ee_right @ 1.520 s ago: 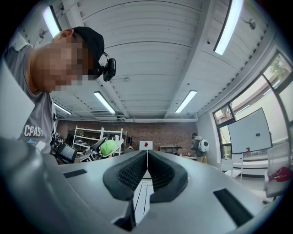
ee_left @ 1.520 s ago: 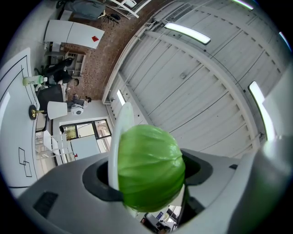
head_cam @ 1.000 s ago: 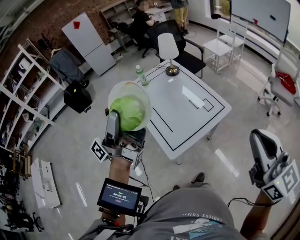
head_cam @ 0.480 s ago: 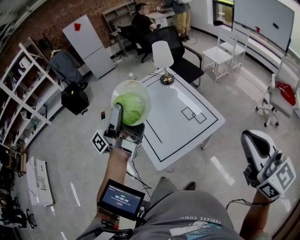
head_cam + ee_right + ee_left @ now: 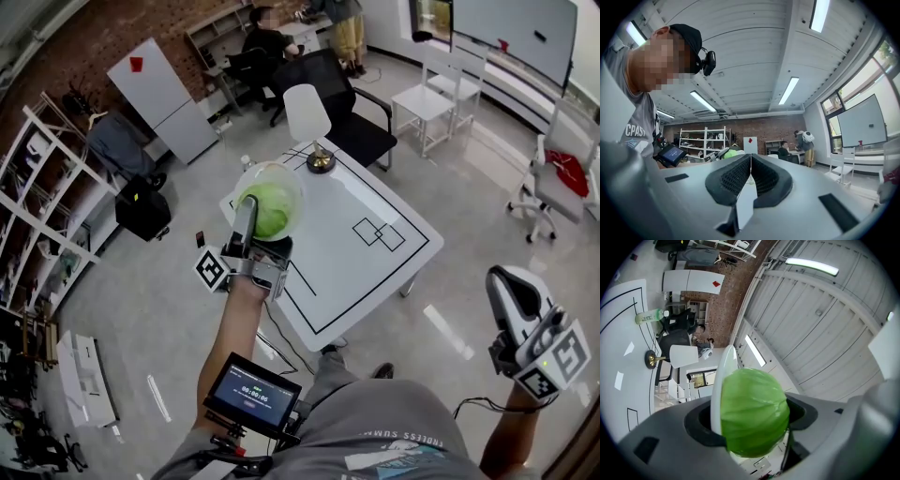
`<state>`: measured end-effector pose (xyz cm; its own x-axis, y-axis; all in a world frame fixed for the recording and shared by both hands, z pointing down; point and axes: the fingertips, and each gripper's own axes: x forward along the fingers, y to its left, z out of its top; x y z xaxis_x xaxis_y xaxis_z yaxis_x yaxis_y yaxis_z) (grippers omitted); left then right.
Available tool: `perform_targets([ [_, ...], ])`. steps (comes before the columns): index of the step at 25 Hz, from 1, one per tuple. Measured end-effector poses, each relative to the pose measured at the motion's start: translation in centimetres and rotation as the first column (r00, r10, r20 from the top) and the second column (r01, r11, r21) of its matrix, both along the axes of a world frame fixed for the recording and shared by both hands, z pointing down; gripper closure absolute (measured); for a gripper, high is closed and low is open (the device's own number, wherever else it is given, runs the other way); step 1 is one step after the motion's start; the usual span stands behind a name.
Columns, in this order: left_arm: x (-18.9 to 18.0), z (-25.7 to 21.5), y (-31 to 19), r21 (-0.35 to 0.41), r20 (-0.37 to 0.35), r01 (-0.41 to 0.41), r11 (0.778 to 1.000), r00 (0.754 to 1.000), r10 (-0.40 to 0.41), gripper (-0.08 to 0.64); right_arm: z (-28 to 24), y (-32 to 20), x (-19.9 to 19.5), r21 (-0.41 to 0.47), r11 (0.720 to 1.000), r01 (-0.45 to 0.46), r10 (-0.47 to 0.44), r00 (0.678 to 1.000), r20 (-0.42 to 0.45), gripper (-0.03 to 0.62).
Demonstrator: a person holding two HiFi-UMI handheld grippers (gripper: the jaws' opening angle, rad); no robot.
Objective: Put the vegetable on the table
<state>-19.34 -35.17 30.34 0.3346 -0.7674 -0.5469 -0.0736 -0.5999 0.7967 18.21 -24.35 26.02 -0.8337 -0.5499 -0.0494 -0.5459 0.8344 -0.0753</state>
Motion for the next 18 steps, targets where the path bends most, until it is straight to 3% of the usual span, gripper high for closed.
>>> perform_targets([
  [9,-0.3,4.6,-7.1,-0.103,0.018,-0.033,0.994,0.999,0.035,0.209,2.0,-2.9,-0.7,-0.049,0.997,-0.056,0.057,0.998,0.009,0.584],
  [18,-2.6,10.0,-13.1,-0.223,0.021,-0.036,0.974,0.999,0.041,0.209,3.0,-5.2,-2.1,-0.094,0.989,-0.117,0.118,0.993,0.001,0.584],
])
